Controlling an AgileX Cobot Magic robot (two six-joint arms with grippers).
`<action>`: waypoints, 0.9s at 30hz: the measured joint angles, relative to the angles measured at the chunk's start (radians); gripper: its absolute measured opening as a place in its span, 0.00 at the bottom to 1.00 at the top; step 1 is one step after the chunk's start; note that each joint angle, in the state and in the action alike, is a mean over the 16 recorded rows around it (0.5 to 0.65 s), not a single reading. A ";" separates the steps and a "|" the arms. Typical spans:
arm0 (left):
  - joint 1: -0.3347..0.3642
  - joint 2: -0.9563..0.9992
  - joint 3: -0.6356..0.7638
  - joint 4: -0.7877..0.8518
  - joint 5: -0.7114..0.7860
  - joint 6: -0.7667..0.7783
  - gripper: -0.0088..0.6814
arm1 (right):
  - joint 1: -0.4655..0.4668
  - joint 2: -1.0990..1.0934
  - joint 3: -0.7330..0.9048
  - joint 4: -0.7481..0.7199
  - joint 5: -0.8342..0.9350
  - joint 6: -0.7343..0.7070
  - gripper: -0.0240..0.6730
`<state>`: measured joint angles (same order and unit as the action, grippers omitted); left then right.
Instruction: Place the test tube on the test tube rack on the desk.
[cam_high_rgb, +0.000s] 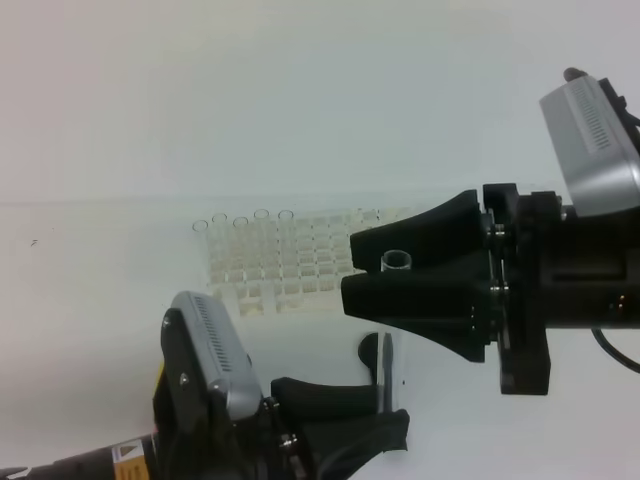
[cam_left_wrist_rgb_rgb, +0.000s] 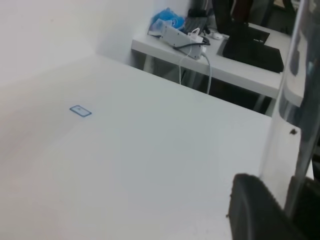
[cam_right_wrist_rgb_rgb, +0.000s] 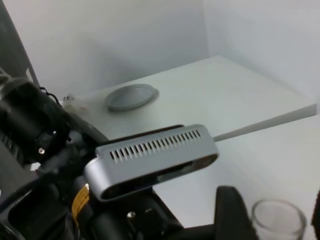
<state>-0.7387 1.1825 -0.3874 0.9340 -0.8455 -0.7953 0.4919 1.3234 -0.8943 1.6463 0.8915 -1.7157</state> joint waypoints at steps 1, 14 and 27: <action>0.000 0.002 0.000 -0.001 -0.003 0.000 0.03 | 0.000 0.000 0.000 0.002 0.001 0.000 0.48; 0.000 0.005 0.000 -0.005 -0.015 -0.012 0.08 | 0.006 0.000 -0.001 0.006 0.012 -0.004 0.23; 0.001 0.005 0.000 0.013 -0.008 -0.156 0.54 | 0.006 0.000 -0.001 0.006 -0.005 -0.012 0.21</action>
<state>-0.7380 1.1876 -0.3874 0.9468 -0.8538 -0.9511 0.4984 1.3237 -0.8953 1.6525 0.8864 -1.7274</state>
